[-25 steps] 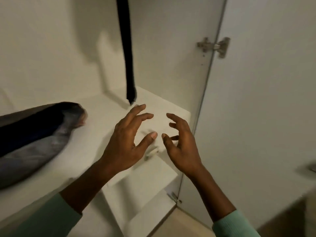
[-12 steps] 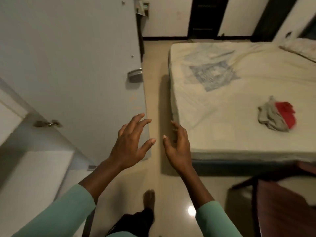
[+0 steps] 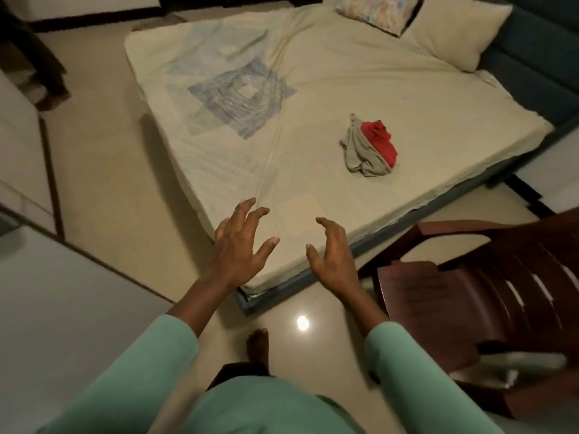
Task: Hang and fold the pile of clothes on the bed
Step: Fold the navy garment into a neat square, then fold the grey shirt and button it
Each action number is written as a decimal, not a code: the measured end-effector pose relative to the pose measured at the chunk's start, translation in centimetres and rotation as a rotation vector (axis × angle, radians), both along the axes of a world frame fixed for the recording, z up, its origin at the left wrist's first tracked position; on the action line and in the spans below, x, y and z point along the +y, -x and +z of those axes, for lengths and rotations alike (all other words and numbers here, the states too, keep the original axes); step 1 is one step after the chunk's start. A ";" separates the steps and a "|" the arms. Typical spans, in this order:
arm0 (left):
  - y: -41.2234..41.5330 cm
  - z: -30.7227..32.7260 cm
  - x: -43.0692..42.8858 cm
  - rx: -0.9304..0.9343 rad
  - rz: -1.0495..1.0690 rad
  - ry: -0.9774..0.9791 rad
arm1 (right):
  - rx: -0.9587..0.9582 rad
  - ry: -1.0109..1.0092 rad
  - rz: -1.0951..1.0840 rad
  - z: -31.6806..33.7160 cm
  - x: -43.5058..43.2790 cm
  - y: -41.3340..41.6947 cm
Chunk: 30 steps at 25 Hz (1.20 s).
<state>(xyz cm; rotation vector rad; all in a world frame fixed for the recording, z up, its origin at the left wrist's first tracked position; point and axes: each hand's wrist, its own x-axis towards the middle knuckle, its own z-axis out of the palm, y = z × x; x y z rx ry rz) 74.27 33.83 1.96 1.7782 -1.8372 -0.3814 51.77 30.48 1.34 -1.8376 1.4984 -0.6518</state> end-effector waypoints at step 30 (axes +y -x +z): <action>23.7 -20.8 -57.3 0.138 -0.178 -0.683 | 0.121 -0.265 -0.533 -21.3 -58.0 15.4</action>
